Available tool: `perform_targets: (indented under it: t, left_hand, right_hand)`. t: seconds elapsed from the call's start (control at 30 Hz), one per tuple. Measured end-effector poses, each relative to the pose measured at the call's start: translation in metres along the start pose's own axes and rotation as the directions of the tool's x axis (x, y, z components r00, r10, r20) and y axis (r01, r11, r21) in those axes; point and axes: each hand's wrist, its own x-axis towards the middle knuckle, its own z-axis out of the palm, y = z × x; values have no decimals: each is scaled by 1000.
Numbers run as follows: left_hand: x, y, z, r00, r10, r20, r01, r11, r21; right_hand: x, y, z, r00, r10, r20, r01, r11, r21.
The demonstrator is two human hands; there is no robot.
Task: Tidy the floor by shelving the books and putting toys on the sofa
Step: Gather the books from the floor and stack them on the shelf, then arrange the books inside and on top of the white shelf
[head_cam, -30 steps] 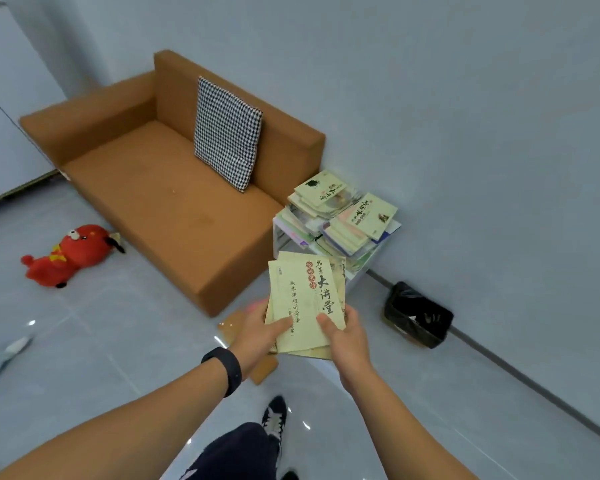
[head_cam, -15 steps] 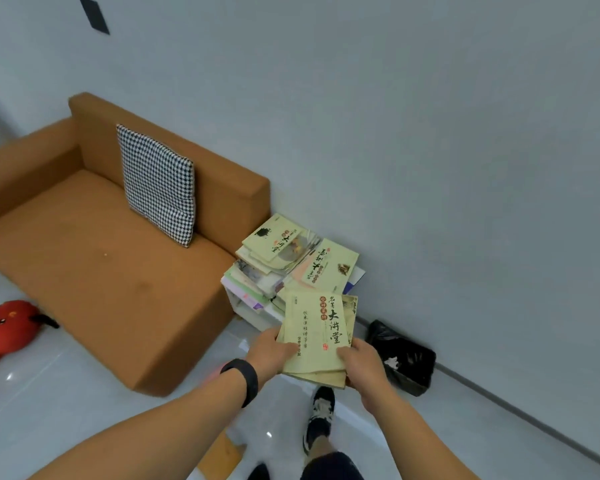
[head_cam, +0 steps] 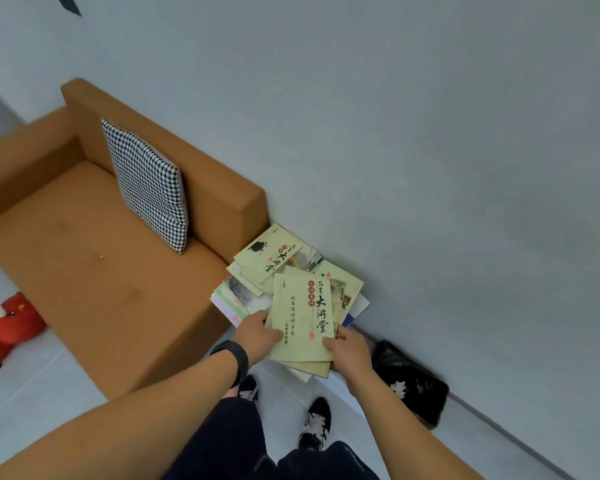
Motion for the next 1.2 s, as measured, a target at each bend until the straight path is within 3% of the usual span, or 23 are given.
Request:
perform_targets:
  t: [0.13,0.33,0.67,0.8,0.9,1.1,1.2]
  left_hand:
    - [29,8,-11,1000,-25,15,24,999,43]
    - [75,13,-32,989,0,150,-17,994,109]
    - [169,-32,-70,940,107,324,-131,990,54]
    - [199,-34,-52,917,216,336,-226,974,-10]
    - [228,-39,-22,865,312,392,-337,941,-4]
    - [293,-95,48,833,487,264,-534,832,150]
    - [307,-106,66,780,608,149,-626,763,162]
  right_hand:
    - [24,-20,6,1000,3,-14,-3,1000,-5]
    - [50,-30,24,996,7,-85,-7,1000,3]
    - [111,-7,105,929,70,-363,-30,993,115]
    - [142,2,114,849,39,-527,-2,997,72]
    - [176,21,110,730,-21,-683,-39,997,-72]
    - [251,84,118,565,-236,-790,-149,913,-379]
    - [265,95,124,489,-336,-805,-165,870,-464]
